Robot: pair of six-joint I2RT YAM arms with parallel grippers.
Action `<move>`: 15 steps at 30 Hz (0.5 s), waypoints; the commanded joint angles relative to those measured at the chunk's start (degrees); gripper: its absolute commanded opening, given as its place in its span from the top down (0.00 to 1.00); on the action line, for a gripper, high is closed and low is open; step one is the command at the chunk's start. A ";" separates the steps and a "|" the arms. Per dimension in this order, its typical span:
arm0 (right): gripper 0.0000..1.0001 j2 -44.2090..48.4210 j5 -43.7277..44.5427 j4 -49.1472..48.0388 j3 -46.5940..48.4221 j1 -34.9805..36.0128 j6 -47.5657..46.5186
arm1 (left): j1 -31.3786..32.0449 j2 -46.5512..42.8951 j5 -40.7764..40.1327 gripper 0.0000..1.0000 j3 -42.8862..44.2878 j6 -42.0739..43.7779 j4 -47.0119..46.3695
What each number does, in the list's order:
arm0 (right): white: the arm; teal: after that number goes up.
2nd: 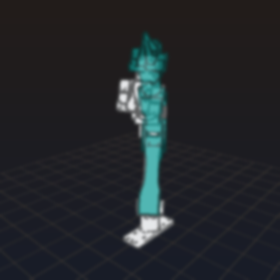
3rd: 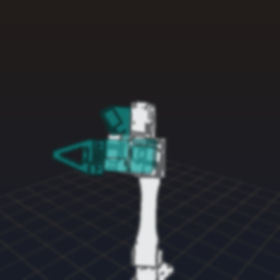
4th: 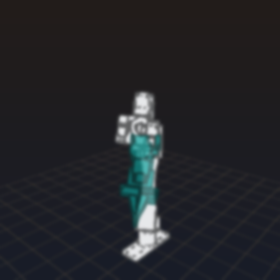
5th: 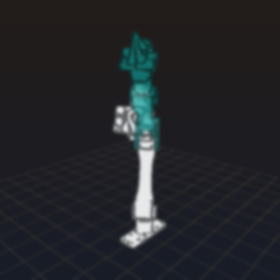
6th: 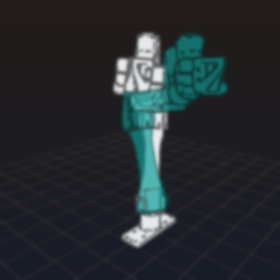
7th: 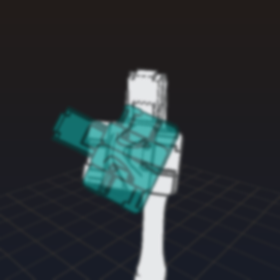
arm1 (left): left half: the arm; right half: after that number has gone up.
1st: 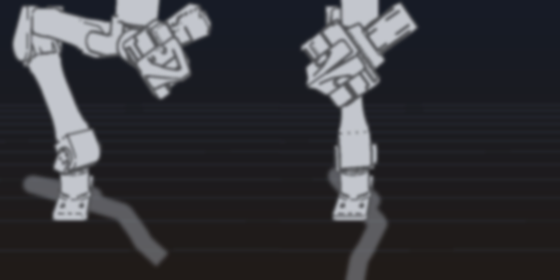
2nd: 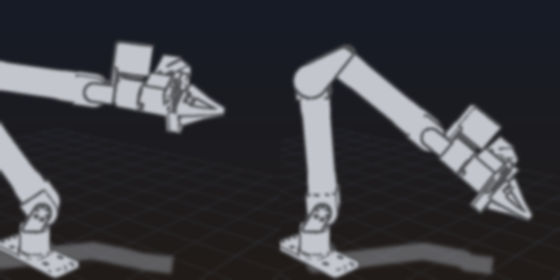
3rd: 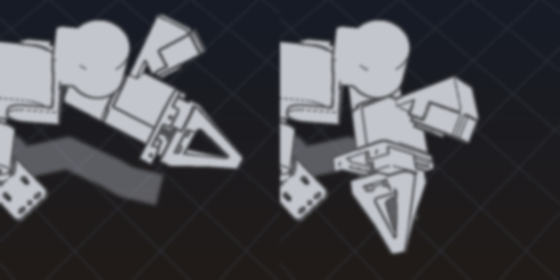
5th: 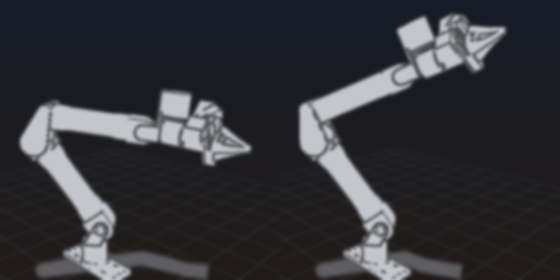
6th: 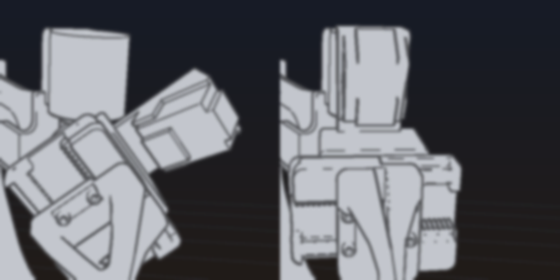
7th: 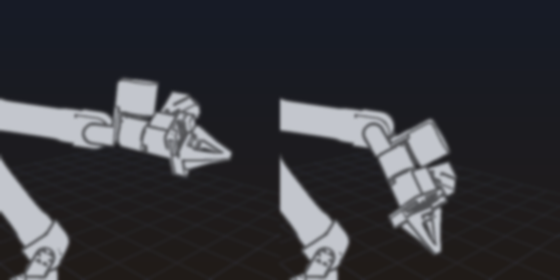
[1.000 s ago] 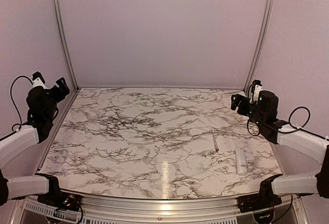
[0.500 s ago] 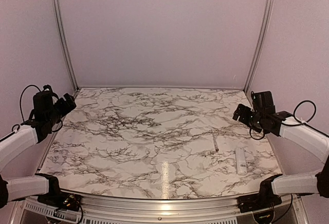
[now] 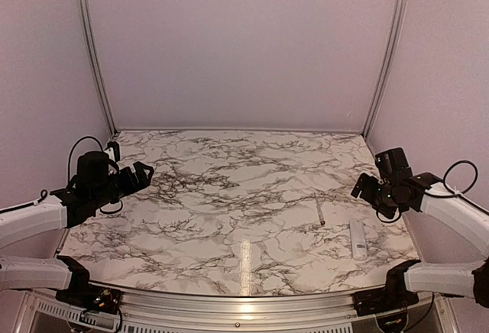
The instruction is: Unload the batteries from the remote control
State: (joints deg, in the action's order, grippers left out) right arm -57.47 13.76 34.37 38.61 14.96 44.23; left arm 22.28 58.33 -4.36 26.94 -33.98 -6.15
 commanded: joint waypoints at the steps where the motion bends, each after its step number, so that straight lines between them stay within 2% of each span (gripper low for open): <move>1: 0.01 -0.44 -1.74 0.49 -1.78 0.64 1.64 | 3.55 2.03 0.04 0.01 0.08 -2.96 -5.38; 8: 0.02 -4.99 -5.51 2.02 -1.98 0.63 -1.50 | 11.51 8.26 -3.20 0.01 0.33 -3.12 -9.91; 15: 0.02 -11.60 -7.60 2.77 -3.15 0.68 -3.49 | 14.49 12.11 -3.09 0.01 1.43 -2.23 -12.01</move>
State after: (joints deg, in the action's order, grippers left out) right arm -67.00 7.53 35.73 36.38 15.05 41.78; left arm 36.03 69.56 -6.55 26.94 -36.88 -15.00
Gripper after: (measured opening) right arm 0.985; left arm 0.991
